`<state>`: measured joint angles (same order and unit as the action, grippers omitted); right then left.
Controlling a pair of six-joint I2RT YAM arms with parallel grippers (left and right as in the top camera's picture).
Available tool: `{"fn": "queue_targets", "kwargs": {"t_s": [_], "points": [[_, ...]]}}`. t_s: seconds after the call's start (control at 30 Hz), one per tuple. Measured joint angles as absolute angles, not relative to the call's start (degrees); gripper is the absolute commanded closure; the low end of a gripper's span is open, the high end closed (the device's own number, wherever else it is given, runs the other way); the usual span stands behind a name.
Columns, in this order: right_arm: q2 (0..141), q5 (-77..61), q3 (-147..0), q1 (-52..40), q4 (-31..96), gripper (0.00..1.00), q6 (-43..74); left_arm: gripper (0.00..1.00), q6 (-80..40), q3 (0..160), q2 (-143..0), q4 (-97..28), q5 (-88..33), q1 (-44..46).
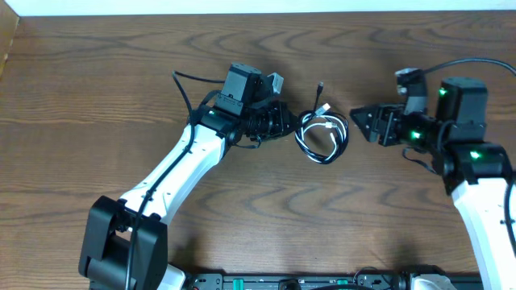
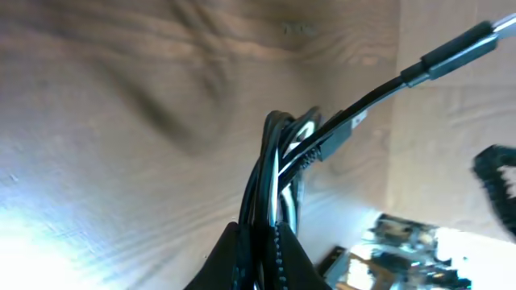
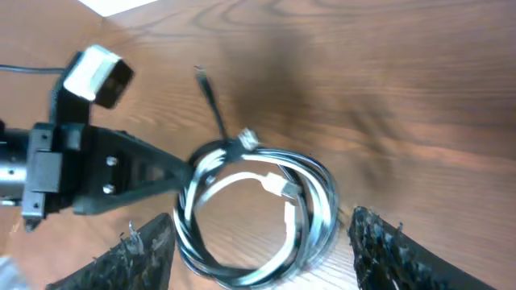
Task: Untangle cables
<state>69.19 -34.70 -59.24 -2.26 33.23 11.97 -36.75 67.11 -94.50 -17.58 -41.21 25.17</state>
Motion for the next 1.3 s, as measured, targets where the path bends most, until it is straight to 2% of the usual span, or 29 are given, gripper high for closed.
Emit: {"fn": "queue_targets", "kwargs": {"t_s": [0.17, 0.33, 0.43, 0.53, 0.87, 1.3], "points": [[72.5, -36.7, -59.2, -5.9, 31.7, 0.38, 11.9, 0.93, -43.1, 67.1, -94.5, -17.6, -42.2, 24.9], [74.9, -37.0, -59.2, -8.4, 31.1, 0.55, 13.0, 0.93, -47.0, 67.1, -94.5, -17.6, -42.4, 24.1], [76.8, -35.9, -59.2, -9.5, 30.6, 0.62, 15.2, 0.92, -48.2, 67.1, -94.5, -17.6, -42.8, 23.9], [79.1, -34.9, -59.2, -10.5, 28.0, 0.67, 17.6, 0.93, -48.2, 67.1, -94.5, -17.6, -43.1, 23.9], [85.5, -33.9, -59.2, -15.4, 19.5, 0.98, 26.2, 0.93, -46.7, 67.1, -94.5, -17.6, -43.2, 23.9], [93.5, -30.7, -59.2, -20.6, 12.5, 0.99, 35.9, 0.93, -44.7, 67.1, -94.5, -17.6, -43.3, 23.7]]}}
